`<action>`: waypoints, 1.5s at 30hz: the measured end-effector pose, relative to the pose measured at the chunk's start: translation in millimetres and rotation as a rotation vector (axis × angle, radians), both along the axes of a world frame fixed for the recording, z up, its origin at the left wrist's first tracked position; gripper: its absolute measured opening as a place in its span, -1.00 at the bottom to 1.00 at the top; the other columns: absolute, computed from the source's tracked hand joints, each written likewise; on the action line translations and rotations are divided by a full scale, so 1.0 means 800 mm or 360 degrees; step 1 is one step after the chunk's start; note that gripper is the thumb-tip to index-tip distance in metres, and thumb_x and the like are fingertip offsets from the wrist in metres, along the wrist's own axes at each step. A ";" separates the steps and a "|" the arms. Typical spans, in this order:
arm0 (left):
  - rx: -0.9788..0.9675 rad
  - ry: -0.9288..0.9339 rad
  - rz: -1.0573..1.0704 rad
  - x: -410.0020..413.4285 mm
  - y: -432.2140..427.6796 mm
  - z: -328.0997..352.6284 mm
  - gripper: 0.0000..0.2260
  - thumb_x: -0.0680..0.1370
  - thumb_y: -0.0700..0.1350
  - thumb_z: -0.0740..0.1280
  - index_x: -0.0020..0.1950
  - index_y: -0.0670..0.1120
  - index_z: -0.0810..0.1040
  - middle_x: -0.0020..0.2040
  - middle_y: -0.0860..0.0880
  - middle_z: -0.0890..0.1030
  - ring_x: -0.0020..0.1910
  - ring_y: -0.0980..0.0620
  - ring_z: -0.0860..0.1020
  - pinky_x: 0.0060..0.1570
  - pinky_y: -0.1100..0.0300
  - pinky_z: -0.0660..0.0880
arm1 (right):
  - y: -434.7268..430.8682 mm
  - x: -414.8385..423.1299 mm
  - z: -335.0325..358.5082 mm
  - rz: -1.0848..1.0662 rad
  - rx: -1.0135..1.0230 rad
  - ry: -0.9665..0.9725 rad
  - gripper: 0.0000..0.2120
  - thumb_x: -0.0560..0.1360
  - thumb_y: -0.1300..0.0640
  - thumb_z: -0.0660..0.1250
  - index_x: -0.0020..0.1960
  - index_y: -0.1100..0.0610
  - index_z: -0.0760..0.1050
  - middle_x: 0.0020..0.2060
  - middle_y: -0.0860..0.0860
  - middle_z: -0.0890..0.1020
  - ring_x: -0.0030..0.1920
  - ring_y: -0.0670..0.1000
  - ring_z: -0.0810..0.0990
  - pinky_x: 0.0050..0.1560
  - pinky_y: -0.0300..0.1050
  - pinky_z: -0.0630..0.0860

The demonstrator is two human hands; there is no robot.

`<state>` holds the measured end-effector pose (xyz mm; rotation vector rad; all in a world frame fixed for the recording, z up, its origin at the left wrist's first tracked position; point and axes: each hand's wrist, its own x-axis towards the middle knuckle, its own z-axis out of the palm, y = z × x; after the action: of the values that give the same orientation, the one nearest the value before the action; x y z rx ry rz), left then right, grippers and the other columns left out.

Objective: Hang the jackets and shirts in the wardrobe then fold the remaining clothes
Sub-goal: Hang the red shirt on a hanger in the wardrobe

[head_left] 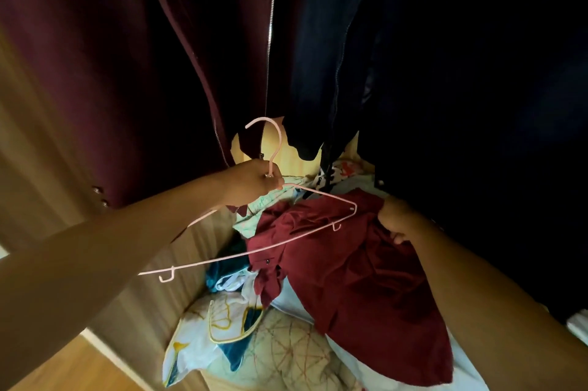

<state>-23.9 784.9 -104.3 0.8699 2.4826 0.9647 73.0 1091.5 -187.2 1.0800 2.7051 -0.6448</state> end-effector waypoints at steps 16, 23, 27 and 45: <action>0.0448 -0.0137 -0.0337 0.023 -0.016 0.090 -0.81 0.69 -0.07 0.23 0.05 -0.16 0.55 -0.39 0.02 0.31 -0.51 0.11 0.15 -0.53 0.26 0.04 | -0.062 0.057 0.194 0.0059 0.1310 0.0197 -0.65 0.68 -0.08 0.15 0.40 0.00 0.46 0.31 0.23 0.36 0.25 0.24 0.47 0.09 0.09 0.52; 0.0550 -0.0110 -0.0451 0.041 -0.031 0.133 -0.80 0.69 -0.05 0.22 0.07 -0.16 0.53 -0.41 0.05 0.30 -0.50 0.11 0.14 -0.54 0.27 0.04 | -0.047 0.072 0.239 -0.0163 0.0603 0.0890 -0.81 0.65 0.17 0.18 0.09 0.24 0.52 0.10 0.30 0.62 0.12 0.28 0.60 0.03 -0.06 0.48; 0.0583 -0.0107 -0.0469 0.043 -0.035 0.153 -0.82 0.69 -0.07 0.21 0.03 -0.13 0.53 -0.48 0.10 0.32 -0.53 0.13 0.15 -0.56 0.29 0.05 | -0.047 0.080 0.254 -0.0109 0.0636 0.0866 -0.84 0.65 0.15 0.21 -0.02 0.20 0.49 0.04 0.28 0.64 0.07 0.25 0.60 0.00 -0.09 0.46; 0.0632 0.0043 -0.0483 0.043 -0.007 0.174 -0.84 0.69 -0.09 0.22 0.05 -0.12 0.55 -0.42 0.05 0.34 -0.57 0.15 0.20 -0.56 0.25 0.09 | -0.119 0.079 0.350 0.0367 0.0458 0.0912 -0.84 0.54 0.08 0.44 -0.18 0.13 0.60 -0.28 0.00 0.64 -0.24 -0.06 0.58 -0.16 -0.15 0.49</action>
<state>10.8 779.5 34.8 1.3420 2.1224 1.3583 135.8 996.6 92.7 0.6854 3.4360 -0.6102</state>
